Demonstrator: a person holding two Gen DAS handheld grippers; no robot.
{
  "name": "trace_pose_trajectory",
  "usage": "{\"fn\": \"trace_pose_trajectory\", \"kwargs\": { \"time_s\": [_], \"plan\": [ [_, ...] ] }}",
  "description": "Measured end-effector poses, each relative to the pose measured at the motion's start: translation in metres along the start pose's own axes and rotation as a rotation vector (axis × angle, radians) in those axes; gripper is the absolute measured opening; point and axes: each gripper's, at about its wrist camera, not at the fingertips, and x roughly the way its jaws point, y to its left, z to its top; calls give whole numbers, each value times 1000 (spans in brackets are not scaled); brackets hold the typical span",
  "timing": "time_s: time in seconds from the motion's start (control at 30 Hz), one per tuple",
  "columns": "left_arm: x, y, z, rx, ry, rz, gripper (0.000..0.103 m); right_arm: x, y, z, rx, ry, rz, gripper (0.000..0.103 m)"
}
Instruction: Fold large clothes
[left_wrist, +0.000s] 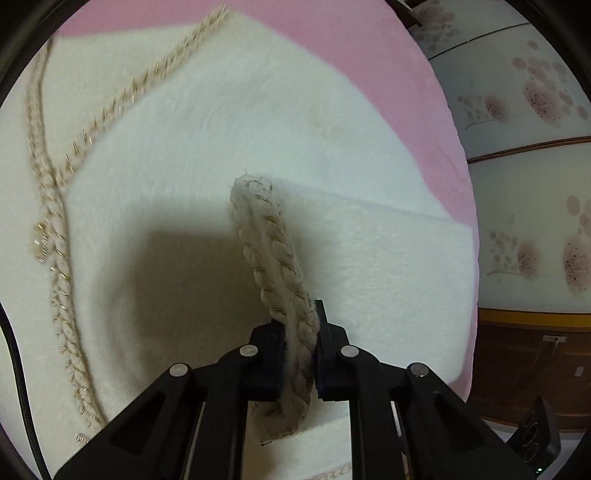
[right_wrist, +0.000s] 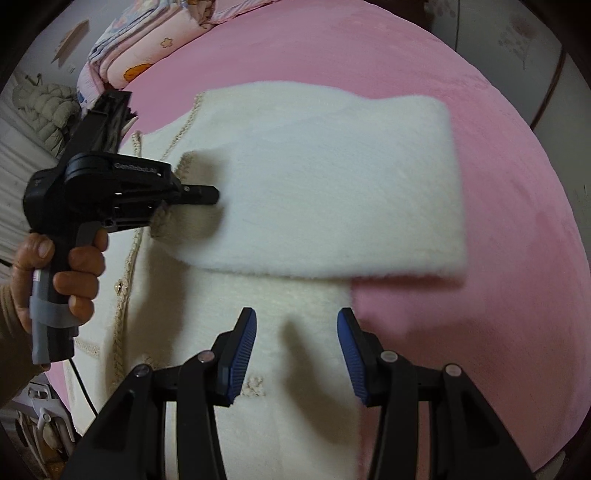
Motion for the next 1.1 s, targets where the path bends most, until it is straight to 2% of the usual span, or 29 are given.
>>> {"fn": "trace_pose_trajectory", "kwargs": {
  "time_s": [0.2, 0.37, 0.57, 0.67, 0.7, 0.73, 0.8, 0.9, 1.0, 1.1],
  "plan": [
    [-86, -51, 12, 53, -212, -53, 9, 2, -32, -1, 125, -5, -35, 46],
    [-152, -79, 24, 145, -370, -47, 9, 8, -49, 10, 208, -39, -41, 46],
    [-206, -71, 33, 170, -459, -10, 9, 23, -41, 41, 210, -89, -38, 46],
    [-231, -53, 35, 154, -514, 28, 9, 30, -24, 59, 160, -128, -71, 43],
    [-239, -48, 37, 146, -531, 42, 9, 30, -16, 66, 120, -153, -114, 21],
    [-248, -38, 37, 138, -551, 56, 9, 30, -9, 71, 80, -167, -122, 12],
    [-260, -19, 38, 130, -580, 93, 10, 25, 14, 84, -19, -210, -186, 11],
    [-258, 19, 39, 86, -578, 153, 10, 22, 38, 91, -122, -247, -248, 12],
    [-235, 60, 35, 44, -558, 202, 10, 31, 60, 92, -211, -242, -333, 15],
    [-195, 96, 31, 12, -493, 281, 10, 47, 76, 88, -266, -205, -405, 25]
  ]
}}
